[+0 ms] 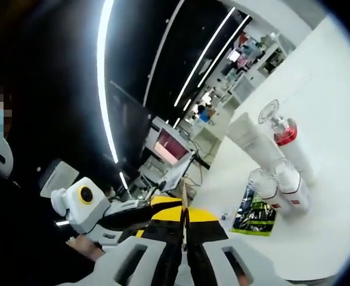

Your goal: Arrange the skincare products in the storage area until every visible bottle or jar stands upright without overlapping.

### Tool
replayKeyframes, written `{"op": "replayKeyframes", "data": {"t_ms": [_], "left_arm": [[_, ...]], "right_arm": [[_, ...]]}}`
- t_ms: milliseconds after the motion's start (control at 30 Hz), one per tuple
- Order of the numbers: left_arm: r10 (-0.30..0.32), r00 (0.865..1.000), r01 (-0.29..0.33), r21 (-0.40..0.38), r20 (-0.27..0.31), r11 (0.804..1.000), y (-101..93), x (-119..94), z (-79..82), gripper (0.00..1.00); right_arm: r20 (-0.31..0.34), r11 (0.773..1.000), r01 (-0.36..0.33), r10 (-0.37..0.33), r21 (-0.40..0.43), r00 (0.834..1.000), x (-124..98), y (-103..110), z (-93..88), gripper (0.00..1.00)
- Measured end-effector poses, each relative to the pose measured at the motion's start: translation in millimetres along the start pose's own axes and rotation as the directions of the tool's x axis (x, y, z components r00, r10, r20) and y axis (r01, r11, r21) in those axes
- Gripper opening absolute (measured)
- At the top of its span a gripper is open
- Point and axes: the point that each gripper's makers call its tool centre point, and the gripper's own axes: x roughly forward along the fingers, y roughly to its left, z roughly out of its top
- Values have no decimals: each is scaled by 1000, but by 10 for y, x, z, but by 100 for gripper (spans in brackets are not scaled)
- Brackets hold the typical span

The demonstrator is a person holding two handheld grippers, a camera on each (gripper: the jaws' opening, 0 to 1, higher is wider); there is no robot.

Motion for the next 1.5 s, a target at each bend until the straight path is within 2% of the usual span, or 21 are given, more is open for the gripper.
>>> {"op": "replayKeyframes", "data": {"t_ms": [67,167,233,267,367,400,500,600,633,667,700,800,933,1000,1233,1333,1500], "left_arm": [[-18,1000,18,-10,-11,1000,-6,-12,-46,31],[-67,998,67,-66,-1,996,-29,-38,-89,34],[-77,997,77,-83,-3,994,-6,-62,-107,36],[-100,995,99,-114,0,988,-21,-68,-108,36],[-113,993,114,-198,14,974,31,-71,-106,33],[-131,991,131,-201,11,971,38,-75,-106,32],[-125,992,125,-191,12,974,60,-77,-80,26],[-169,985,173,-256,37,951,28,-75,-48,24],[-207,977,212,-285,47,935,-22,-80,-33,24],[-217,975,223,-290,53,931,-35,-81,-18,24],[-212,976,216,-270,43,938,-11,-86,-30,23],[-216,976,218,-267,39,939,-16,-97,-23,20],[-250,966,258,-322,67,911,-48,-125,0,18],[-296,952,306,-329,82,893,-108,-148,1,18],[-306,947,317,-396,93,862,-83,-163,-46,11],[-331,937,346,-427,112,836,-89,-164,-41,6],[-333,935,350,-452,121,820,-77,-156,-44,2]], "right_arm": [[3,1000,5,-5,5,1000,-36,-24,24,0],[16,1000,6,-6,21,1000,-113,-46,92,0],[20,1000,10,-11,13,1000,-158,-53,127,0],[20,1000,11,-11,13,1000,-181,-62,143,0],[23,1000,18,-18,15,1000,-228,-91,175,0],[23,1000,16,-16,19,1000,-237,-84,179,0],[10,1000,6,-6,24,1000,-260,-62,161,0],[-8,1000,-8,8,27,1000,-269,-36,125,0],[-13,999,-16,17,30,1000,-268,-22,117,0],[-18,999,-26,27,31,999,-265,-3,107,0],[-27,999,-38,39,35,999,-261,22,93,0],[-57,997,-71,73,28,996,-249,91,29,0],[-75,993,-109,112,39,991,-248,149,-8,0],[-77,992,-119,122,44,990,-244,152,-8,0],[-80,989,-136,141,61,987,-247,172,-16,0],[-87,988,-142,147,62,985,-246,188,-30,0],[-87,987,-145,151,65,985,-248,191,-32,0]]}}
